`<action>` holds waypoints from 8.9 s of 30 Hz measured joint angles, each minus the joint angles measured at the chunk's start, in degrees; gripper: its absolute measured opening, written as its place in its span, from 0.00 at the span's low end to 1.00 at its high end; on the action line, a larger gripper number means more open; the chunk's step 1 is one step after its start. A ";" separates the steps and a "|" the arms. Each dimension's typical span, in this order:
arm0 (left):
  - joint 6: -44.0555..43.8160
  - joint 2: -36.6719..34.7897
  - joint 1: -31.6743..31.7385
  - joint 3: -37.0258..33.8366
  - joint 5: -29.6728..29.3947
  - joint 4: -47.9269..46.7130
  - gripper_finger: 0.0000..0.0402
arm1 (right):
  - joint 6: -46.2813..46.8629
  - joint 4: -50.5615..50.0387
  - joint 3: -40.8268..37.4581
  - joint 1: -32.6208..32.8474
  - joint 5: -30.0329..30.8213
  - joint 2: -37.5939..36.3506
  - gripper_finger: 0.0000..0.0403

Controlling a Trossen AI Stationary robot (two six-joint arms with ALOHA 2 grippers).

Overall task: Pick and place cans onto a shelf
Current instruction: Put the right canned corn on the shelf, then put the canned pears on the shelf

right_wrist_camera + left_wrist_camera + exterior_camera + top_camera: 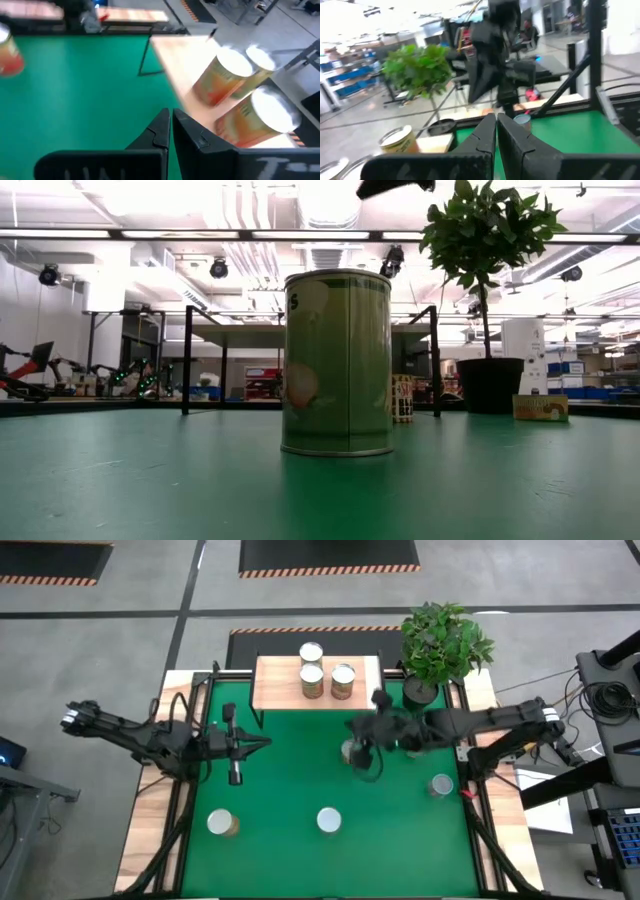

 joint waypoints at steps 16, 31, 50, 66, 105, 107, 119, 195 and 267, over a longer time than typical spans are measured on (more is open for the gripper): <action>-0.09 -3.92 0.00 -0.39 -1.48 -5.12 0.00 | -12.14 -32.43 30.11 -23.18 -14.36 19.19 0.02; -0.18 -3.88 0.02 -0.39 -1.46 -5.32 0.00 | -19.22 -34.39 32.82 -26.64 -13.20 23.79 0.02; -0.23 -3.81 0.02 -0.39 -1.42 -5.32 0.00 | -19.02 -32.85 35.90 -31.14 -10.18 23.88 0.02; -0.18 -3.81 0.02 -0.39 -1.40 -5.34 0.00 | -24.15 -31.10 38.72 -35.22 -13.28 29.30 0.02; -0.61 -3.72 0.02 -0.39 -1.35 -5.36 0.00 | -33.37 -19.78 35.74 -37.14 -13.08 29.69 0.02; -0.62 -3.72 0.02 -0.39 -1.35 -5.36 0.00 | -33.37 -20.11 36.24 -36.89 -13.11 29.55 0.02; -3.41 -3.72 0.02 -0.44 -1.37 -5.34 0.00 | -25.78 -23.50 36.06 -27.28 -24.08 22.39 0.02; -36.08 55.16 -12.36 14.94 6.83 -1.56 0.00 | 4.26 34.21 -27.35 17.38 -7.38 14.72 0.02; -34.45 53.17 -11.22 14.72 1.07 -5.14 0.00 | 8.94 64.47 -36.65 20.72 -7.58 21.41 0.83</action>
